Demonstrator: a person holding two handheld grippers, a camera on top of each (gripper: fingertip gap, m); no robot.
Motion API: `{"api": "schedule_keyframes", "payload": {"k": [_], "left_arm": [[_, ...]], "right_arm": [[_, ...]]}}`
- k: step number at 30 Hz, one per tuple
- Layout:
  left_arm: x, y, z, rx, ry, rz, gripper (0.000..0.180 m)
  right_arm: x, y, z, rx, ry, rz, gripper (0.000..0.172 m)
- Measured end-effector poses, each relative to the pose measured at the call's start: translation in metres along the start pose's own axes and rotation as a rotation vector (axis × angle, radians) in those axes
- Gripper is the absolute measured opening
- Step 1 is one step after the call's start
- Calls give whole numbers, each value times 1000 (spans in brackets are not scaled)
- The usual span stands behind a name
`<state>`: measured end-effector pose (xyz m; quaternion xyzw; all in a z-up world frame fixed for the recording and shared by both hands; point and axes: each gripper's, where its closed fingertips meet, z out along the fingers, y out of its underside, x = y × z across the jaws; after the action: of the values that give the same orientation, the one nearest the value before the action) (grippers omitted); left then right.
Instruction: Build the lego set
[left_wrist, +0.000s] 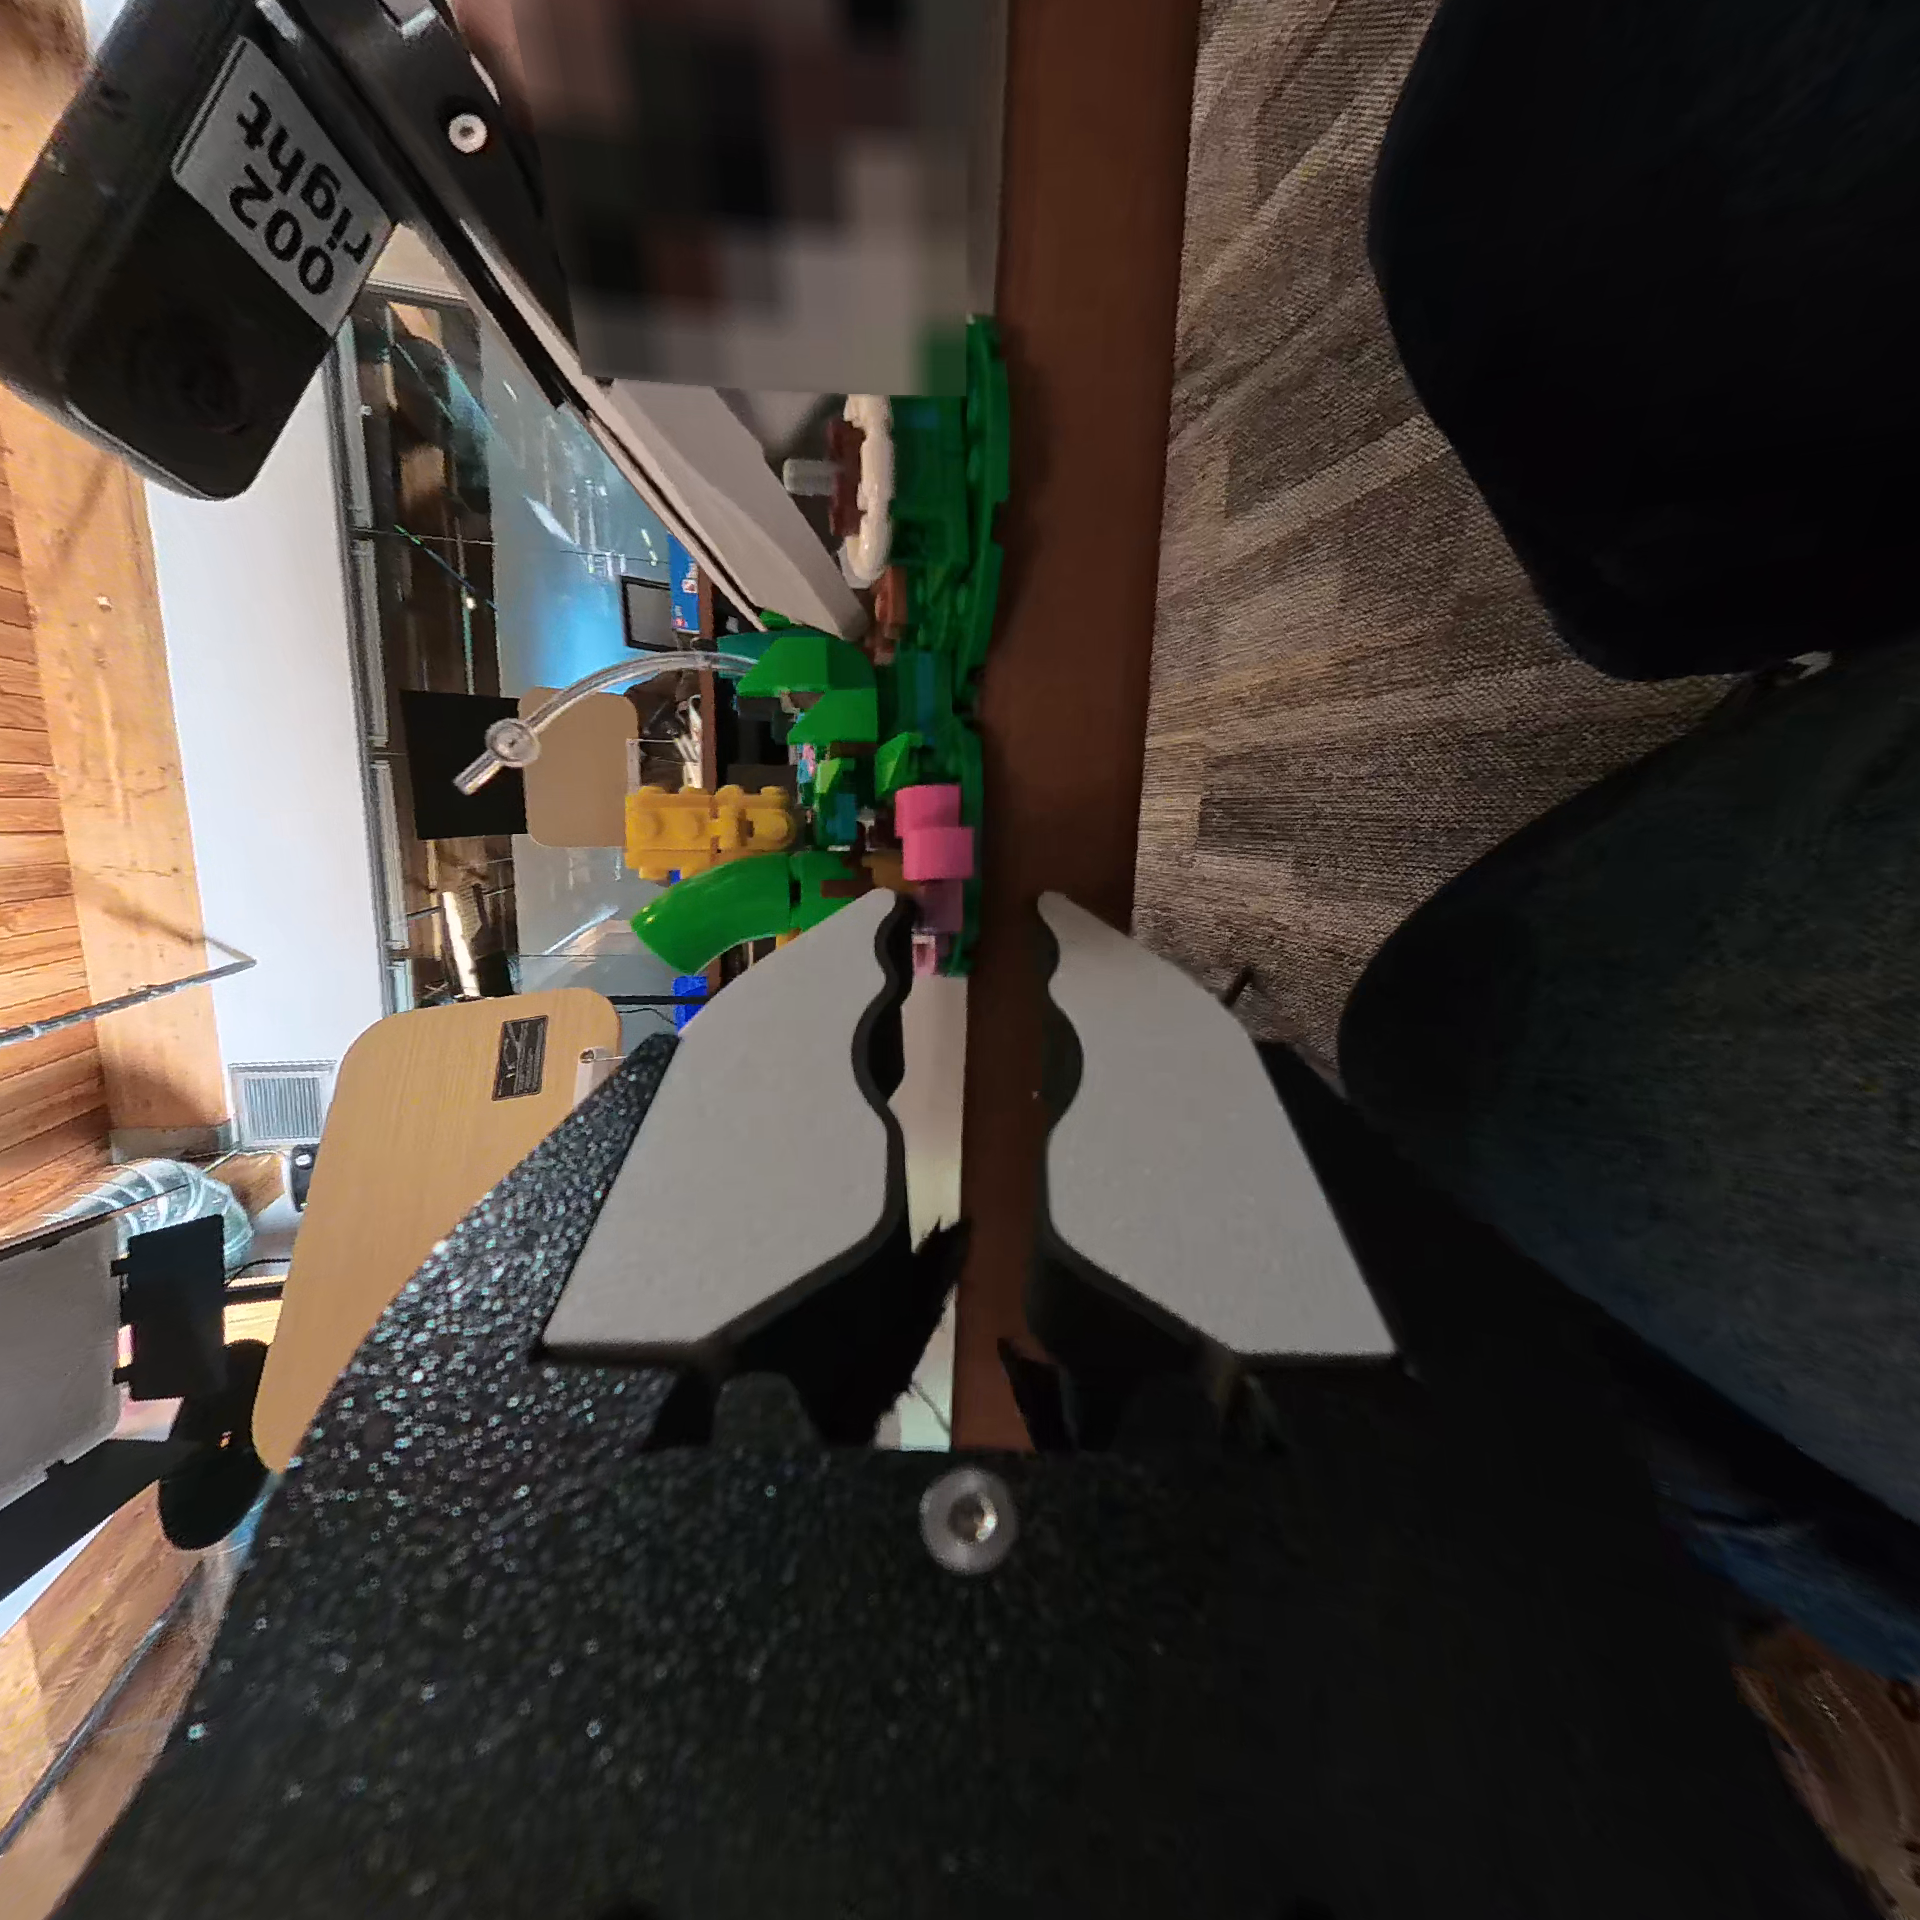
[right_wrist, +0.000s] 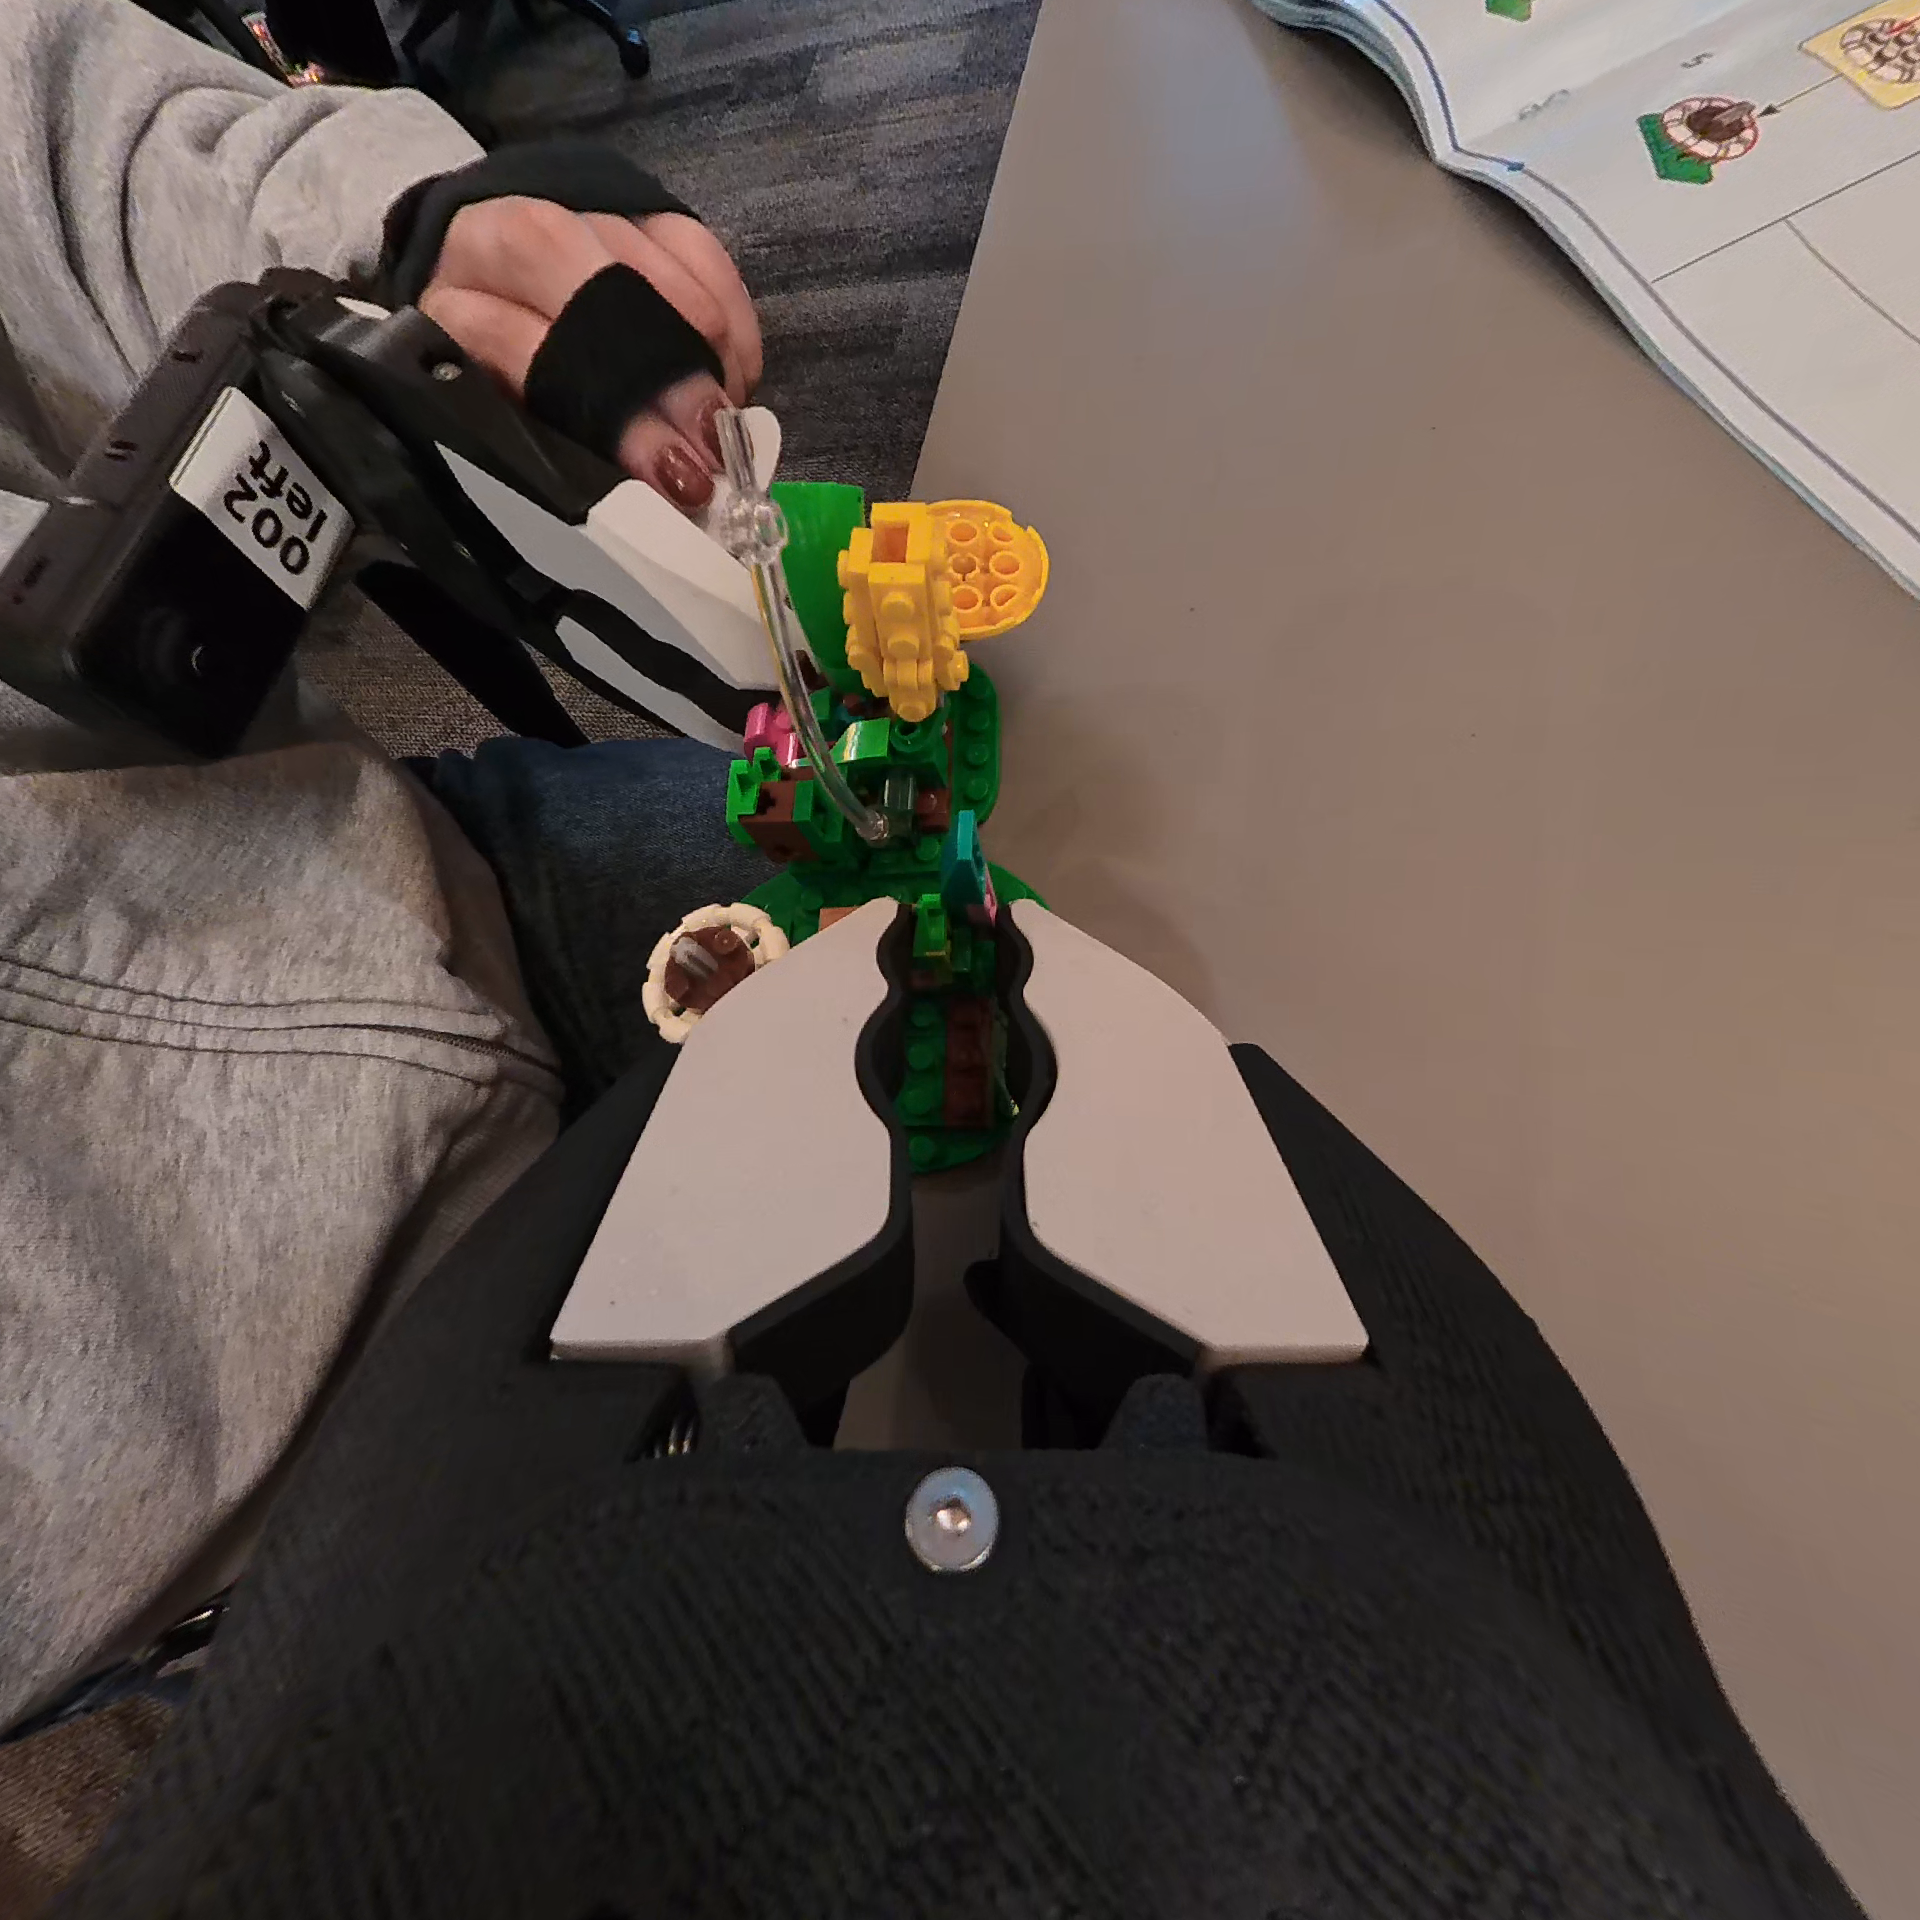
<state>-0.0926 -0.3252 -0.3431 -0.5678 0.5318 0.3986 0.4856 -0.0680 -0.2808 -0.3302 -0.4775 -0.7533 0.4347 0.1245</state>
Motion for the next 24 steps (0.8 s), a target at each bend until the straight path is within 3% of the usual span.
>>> {"api": "schedule_keyframes", "payload": {"k": [1,7,13,19,24], "left_arm": [[-1,0,0,-1,-8,5,17],[-5,-3,0,-12,-4,-8,11],[-9,-1,-1,-22,5,-50,10],[-12,-1,-2,-21,-7,-41,10],[-14,0,-2,-20,-6,-60,10]], "right_arm": [[0,0,0,0,0,0,13],[1,0,0,7,13,-17,15],[-3,-5,-14,73,54,-85,33],[-23,-7,-40,182,152,-286,40],[-30,-9,-46,220,427,-572,52]]}}
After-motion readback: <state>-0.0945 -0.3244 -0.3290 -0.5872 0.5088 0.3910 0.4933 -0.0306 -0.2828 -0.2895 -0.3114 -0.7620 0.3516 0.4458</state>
